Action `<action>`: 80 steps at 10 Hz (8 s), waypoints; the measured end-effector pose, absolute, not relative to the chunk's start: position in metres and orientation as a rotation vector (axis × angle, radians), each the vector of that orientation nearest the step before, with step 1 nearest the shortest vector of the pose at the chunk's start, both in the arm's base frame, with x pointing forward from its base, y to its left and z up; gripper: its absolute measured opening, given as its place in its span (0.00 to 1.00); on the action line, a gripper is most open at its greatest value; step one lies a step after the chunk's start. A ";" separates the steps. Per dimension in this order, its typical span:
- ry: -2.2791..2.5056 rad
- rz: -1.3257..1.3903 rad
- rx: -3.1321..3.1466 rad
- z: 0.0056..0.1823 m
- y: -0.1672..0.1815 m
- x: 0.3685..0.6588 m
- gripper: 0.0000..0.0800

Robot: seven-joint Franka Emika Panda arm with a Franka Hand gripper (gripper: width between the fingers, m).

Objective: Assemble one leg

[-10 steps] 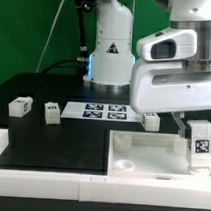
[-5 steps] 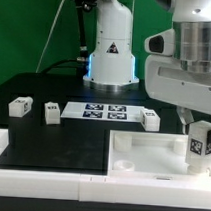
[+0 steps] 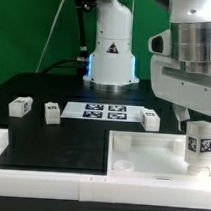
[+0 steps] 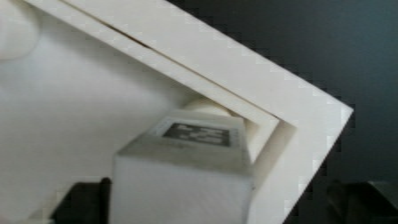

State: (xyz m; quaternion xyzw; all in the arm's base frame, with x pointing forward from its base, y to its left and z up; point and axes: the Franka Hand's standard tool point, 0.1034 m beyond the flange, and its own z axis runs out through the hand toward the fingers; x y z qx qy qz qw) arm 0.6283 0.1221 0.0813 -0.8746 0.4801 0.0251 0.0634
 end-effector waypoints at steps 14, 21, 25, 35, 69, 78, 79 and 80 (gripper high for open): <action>-0.295 -0.093 -3.070 0.077 0.119 0.625 0.54; 1.354 0.035 -2.714 0.074 0.116 0.636 0.36; 1.670 0.072 -2.549 0.075 0.117 0.636 0.36; -0.066 -0.008 -3.088 0.076 0.124 0.632 0.81; -0.248 -0.015 -3.119 0.075 0.113 0.637 0.46; 1.566 0.028 -2.722 0.070 0.126 0.636 0.37; 1.657 0.036 -2.660 0.070 0.126 0.636 0.37; 1.756 0.040 -2.592 0.070 0.127 0.636 0.37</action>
Offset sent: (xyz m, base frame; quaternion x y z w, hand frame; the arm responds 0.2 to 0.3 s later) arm -0.0006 0.0070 -0.0003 -0.0246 0.0078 -0.2927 0.9559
